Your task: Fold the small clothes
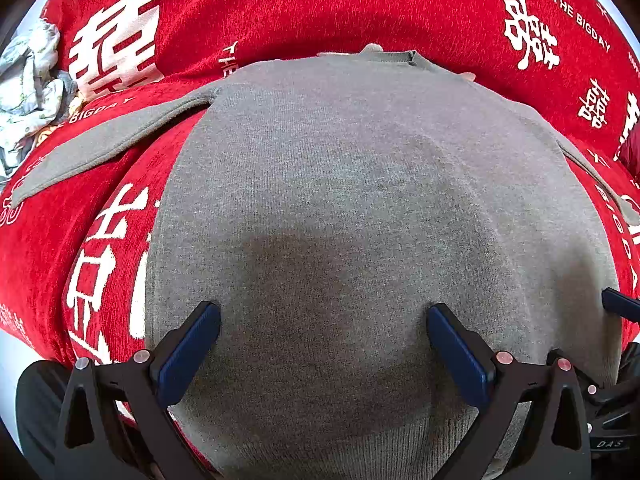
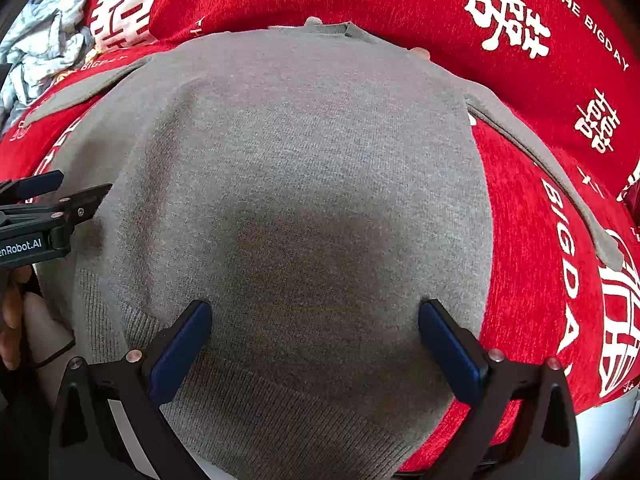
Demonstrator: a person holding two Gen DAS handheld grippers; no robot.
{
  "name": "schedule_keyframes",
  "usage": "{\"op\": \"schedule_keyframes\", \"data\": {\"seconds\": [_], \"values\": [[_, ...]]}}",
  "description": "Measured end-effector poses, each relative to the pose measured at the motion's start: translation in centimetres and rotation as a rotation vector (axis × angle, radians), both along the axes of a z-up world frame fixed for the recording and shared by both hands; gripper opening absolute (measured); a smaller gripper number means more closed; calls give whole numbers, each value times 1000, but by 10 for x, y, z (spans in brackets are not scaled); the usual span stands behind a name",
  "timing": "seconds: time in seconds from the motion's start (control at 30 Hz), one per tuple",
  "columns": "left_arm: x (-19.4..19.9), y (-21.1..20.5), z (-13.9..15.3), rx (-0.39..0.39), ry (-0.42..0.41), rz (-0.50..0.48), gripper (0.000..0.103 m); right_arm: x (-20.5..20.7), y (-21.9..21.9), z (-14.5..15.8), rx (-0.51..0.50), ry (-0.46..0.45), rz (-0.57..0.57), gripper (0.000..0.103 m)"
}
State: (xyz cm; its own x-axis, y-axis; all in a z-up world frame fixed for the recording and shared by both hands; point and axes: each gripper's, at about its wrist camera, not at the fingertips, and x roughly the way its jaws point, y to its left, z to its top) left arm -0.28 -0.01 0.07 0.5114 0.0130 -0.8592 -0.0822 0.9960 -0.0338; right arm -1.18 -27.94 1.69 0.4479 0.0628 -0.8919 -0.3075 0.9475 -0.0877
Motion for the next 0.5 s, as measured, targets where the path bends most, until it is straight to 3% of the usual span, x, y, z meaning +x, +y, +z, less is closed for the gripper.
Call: {"op": "schedule_keyframes", "data": {"seconds": [0.5], "values": [[0,4,0,7,2,-1,103,1,4,-2,-15,-6,-1,103]]}}
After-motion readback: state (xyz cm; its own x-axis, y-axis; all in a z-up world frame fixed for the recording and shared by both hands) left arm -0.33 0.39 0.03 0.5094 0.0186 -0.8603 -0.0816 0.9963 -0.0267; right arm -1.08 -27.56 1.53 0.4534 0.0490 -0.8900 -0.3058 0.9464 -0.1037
